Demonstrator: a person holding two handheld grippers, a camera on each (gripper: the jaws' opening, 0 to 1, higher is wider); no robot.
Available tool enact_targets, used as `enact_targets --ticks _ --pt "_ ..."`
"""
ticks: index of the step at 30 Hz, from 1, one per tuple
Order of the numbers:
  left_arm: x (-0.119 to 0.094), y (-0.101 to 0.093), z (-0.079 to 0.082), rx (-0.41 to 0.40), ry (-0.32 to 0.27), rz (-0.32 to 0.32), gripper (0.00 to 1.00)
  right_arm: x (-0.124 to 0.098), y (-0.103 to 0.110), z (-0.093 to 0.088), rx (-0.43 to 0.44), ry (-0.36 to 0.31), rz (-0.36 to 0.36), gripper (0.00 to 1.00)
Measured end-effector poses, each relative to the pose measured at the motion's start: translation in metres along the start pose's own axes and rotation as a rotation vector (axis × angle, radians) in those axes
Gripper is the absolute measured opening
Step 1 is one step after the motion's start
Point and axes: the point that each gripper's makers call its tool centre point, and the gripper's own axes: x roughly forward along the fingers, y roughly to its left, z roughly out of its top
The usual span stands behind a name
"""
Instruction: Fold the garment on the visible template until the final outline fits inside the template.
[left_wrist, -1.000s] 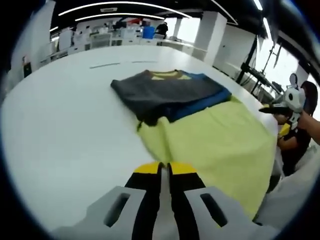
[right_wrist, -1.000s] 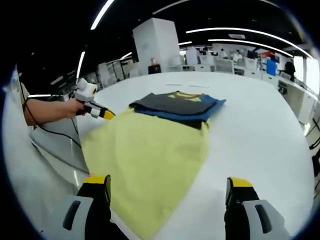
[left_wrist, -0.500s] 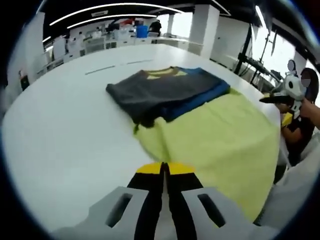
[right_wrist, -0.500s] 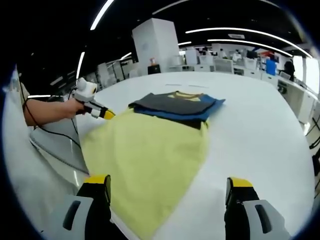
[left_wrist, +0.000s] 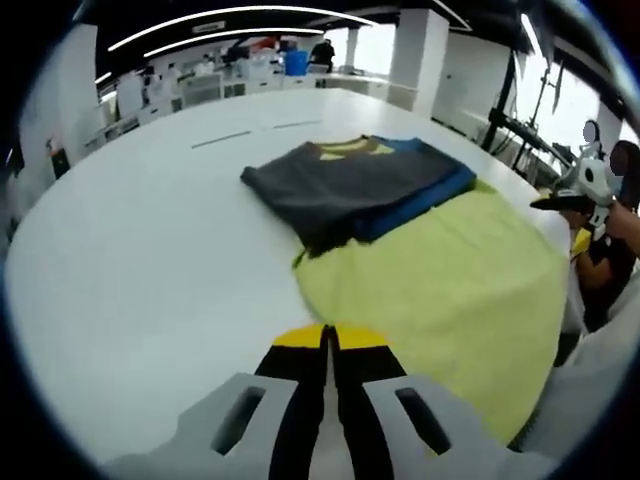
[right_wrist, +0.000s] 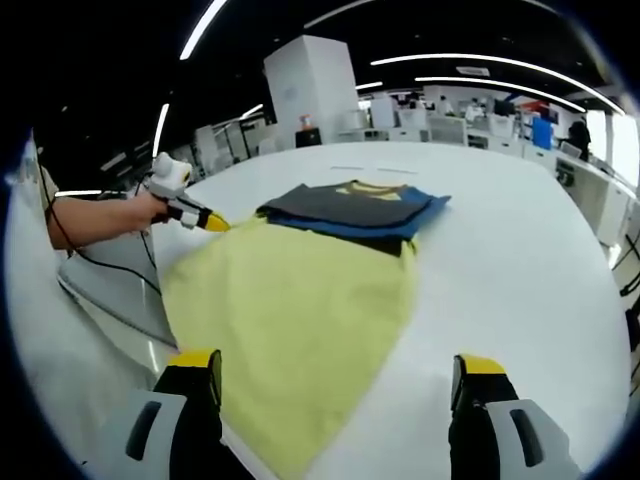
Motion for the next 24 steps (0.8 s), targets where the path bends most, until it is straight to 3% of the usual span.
enact_targets --ticks 15,17,19,22,24 --pt "-0.005 -0.004 -0.002 -0.020 -0.011 -0.017 0.00 0.002 0.001 0.001 -0.005 0.005 0.007 0.95" --pt "-0.009 0.000 -0.001 -0.042 -0.027 0.000 0.07 0.002 0.001 0.002 -0.006 0.005 0.008 0.95" --pt "-0.012 0.001 0.002 -0.056 -0.048 0.015 0.20 0.001 0.001 0.002 -0.008 0.005 0.007 0.95" --pt "-0.014 0.003 -0.001 -0.071 -0.040 0.021 0.35 0.002 0.000 0.002 -0.009 0.006 0.007 0.95" --pt "-0.017 0.002 -0.002 -0.087 -0.045 0.015 0.36 0.002 0.000 0.002 -0.009 0.006 0.009 0.95"
